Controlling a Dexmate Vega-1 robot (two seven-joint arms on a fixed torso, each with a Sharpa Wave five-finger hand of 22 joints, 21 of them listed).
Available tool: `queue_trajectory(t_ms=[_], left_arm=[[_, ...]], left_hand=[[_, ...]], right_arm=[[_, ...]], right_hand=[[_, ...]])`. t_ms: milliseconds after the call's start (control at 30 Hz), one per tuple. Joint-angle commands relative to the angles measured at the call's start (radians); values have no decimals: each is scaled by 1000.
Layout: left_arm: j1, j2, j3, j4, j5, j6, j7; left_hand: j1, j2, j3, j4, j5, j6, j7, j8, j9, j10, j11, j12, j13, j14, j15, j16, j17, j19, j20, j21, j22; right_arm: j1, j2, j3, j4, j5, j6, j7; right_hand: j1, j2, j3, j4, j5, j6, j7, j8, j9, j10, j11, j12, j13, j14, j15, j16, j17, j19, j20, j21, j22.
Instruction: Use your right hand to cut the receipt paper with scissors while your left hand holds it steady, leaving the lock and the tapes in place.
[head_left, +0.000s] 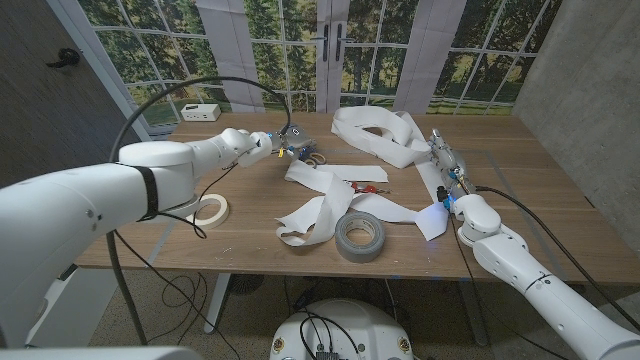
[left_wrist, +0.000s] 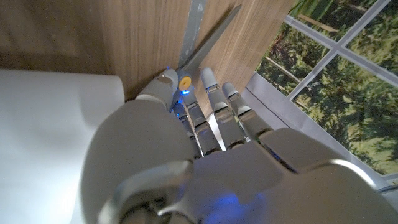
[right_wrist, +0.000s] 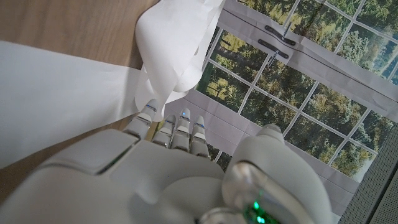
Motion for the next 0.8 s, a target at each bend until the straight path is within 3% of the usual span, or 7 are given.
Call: queue_trajectory(t_ms=[33, 100, 167, 267, 400, 667, 800], left_arm=[[13, -4, -2, 0, -19, 7, -35], [14, -4, -1, 0, -20, 7, -32], [16, -4, -3, 0, -25, 7, -33], [18, -4, -3, 0, -29, 6, -32], [19, -4, -2, 0, -31, 7, -31], [22, -4, -8, 0, -51, 7, -31], [21, -6, -6, 0, -55, 7, -34]], left_hand=[[39, 9, -10, -8, 0, 304, -69, 22, 225, 59, -39, 123, 109, 29, -159, 20, 28, 2, 6, 12, 3], [79, 15, -13, -12, 0, 274, -76, 46, 263, 74, -42, 157, 145, 59, -159, 39, 58, 7, 5, 24, 6], [138, 23, -19, -6, -1, 241, -76, 118, 352, 94, -42, 174, 179, 90, -160, 67, 117, 12, 8, 50, 14], [155, 18, -30, 0, -2, 199, -75, 200, 458, 118, -37, 171, 197, 123, -161, 80, 164, 32, -7, 95, 32], [164, 17, -34, -1, -1, 188, -78, 229, 495, 121, -36, 172, 207, 149, -162, 83, 174, 46, -17, 120, 41], [170, 23, -37, 4, 4, 195, -83, 229, 468, 112, -31, 180, 250, 304, -161, 82, 141, 82, -78, 198, 63], [168, 22, -35, 4, 5, 205, -74, 233, 463, 110, -30, 180, 257, 327, -161, 84, 142, 79, -84, 210, 66]], right_arm=[[-5, -6, 0, -1, 3, -3, 4], [-6, -5, 2, -3, 8, -8, 1], [-6, -7, 1, -3, 7, -9, 3], [-6, -9, 1, -3, 7, -11, 5], [-5, -9, 1, -2, 9, -10, 7], [-1, -12, -2, 2, 4, -8, 12], [-1, -13, 0, 0, 7, -9, 12]], right_hand=[[-7, -3, 4, 0, -4, 1, -7, -3, 4, -5, 0, 0, 5, -5, -2, -4, 5, 5, 5, 3, 2], [-7, -3, 4, 0, -4, 1, -7, -3, 4, -7, 0, 0, 5, -5, -3, -4, 5, 5, 5, 3, 2], [-7, -3, 4, 0, -4, 1, -7, -3, 4, -7, -1, 0, 5, -5, -3, -4, 5, 5, 5, 3, 2], [-7, -4, 5, 0, -4, 1, -7, -2, 4, -7, 1, 0, 5, -5, -3, -4, 5, 5, 5, 4, 2], [-6, -4, 6, -1, -4, 1, -7, -2, 4, -7, -1, 1, 5, -4, -3, -4, 5, 5, 6, 4, 2], [-8, -4, 6, 0, -5, 1, -8, -2, 4, -7, 1, 1, 5, -3, -3, -3, 5, 6, 6, 4, 2], [-8, -5, 7, 0, -5, 0, -8, -2, 4, -8, 1, 1, 5, -3, -3, -3, 5, 9, 4, 5, 2]])
